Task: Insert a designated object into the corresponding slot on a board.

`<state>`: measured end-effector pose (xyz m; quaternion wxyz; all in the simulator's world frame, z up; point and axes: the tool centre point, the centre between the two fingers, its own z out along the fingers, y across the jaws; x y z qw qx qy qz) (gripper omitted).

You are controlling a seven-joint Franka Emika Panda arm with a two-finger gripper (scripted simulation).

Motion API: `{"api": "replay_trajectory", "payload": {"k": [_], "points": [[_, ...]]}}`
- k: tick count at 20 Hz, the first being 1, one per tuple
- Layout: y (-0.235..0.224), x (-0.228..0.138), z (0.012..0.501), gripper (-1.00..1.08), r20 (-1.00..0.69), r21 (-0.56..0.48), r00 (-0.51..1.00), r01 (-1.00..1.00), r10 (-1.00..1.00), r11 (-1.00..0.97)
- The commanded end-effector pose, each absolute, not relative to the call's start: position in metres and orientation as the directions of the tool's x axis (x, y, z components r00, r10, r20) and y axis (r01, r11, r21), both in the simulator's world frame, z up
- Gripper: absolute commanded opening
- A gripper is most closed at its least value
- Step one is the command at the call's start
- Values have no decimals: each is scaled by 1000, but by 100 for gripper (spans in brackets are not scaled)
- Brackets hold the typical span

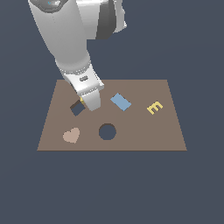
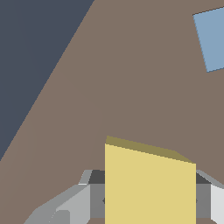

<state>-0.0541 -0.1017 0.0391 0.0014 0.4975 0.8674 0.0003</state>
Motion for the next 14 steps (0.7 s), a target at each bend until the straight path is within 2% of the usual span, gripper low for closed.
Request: {"api": "replay_trajectory", "payload": {"k": [1, 14], "points": [[-110, -46, 40, -100, -2, 2, -560, 828, 828, 560], [-132, -14, 40, -100, -3, 2, -722, 692, 692, 722]]}}
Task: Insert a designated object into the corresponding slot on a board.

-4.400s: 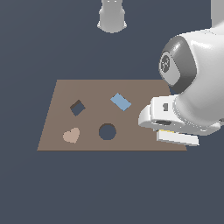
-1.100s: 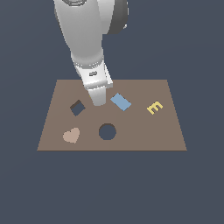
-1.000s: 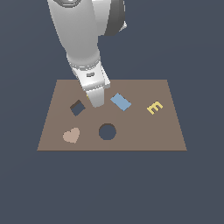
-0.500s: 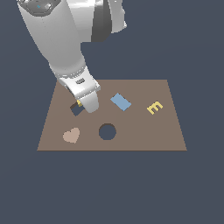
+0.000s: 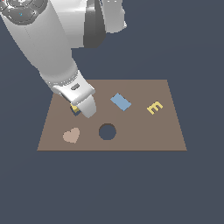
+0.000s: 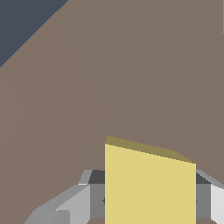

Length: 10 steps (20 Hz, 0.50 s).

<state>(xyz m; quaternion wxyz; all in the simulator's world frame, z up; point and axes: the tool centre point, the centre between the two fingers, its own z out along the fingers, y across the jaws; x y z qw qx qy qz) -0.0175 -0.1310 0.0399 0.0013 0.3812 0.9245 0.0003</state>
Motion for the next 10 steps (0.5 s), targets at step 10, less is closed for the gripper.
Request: {"api": "replay_trajectory", "payload": {"k": [10], "points": [[-135, -9, 40, -100, -2, 1, -745, 667, 667, 745]]}}
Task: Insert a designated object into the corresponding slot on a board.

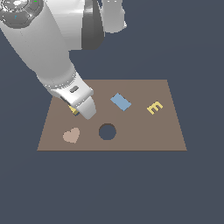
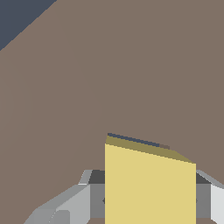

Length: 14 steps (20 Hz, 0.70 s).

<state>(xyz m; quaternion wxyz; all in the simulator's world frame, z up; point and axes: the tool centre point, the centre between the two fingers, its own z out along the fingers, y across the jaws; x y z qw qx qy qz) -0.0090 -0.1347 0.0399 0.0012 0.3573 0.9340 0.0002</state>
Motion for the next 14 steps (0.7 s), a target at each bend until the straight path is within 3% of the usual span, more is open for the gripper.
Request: {"api": "replay_trajectory", "payload": {"k": [1, 6, 7, 14], "points": [[-135, -9, 38, -100, -2, 1, -745, 667, 667, 745], [-134, -8, 30, -100, -1, 1, -748, 664, 664, 748], [-134, -8, 30, 100, -1, 1, -748, 664, 664, 748], [-134, -8, 30, 100, -1, 1, -748, 664, 664, 748]]}}
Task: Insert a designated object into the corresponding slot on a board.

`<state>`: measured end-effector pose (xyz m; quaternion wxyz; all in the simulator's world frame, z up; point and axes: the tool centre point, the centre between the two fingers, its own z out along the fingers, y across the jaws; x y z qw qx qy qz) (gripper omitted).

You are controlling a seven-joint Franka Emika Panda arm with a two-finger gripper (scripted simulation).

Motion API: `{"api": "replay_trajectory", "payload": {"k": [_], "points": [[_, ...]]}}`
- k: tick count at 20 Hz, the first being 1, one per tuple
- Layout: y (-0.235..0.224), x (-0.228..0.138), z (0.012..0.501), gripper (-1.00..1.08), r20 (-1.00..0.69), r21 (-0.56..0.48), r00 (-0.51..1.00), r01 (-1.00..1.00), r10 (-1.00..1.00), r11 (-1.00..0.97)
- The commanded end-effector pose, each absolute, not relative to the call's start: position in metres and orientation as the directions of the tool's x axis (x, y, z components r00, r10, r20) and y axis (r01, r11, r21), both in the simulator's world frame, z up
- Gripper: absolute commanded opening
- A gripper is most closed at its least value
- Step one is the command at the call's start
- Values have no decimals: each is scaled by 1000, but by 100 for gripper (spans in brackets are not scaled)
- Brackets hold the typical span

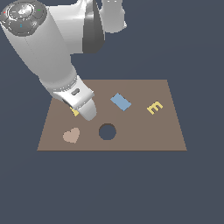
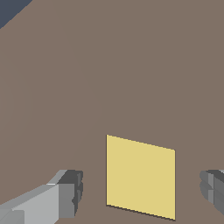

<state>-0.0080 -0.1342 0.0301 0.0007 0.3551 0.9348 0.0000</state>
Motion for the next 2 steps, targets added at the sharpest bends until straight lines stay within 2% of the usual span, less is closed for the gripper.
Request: {"api": "replay_trajectory", "payload": {"k": [1, 2], "points": [[-134, -8, 30, 100, -1, 1, -748, 664, 664, 748], [-134, -8, 30, 100, -1, 1, -748, 664, 664, 748]]}}
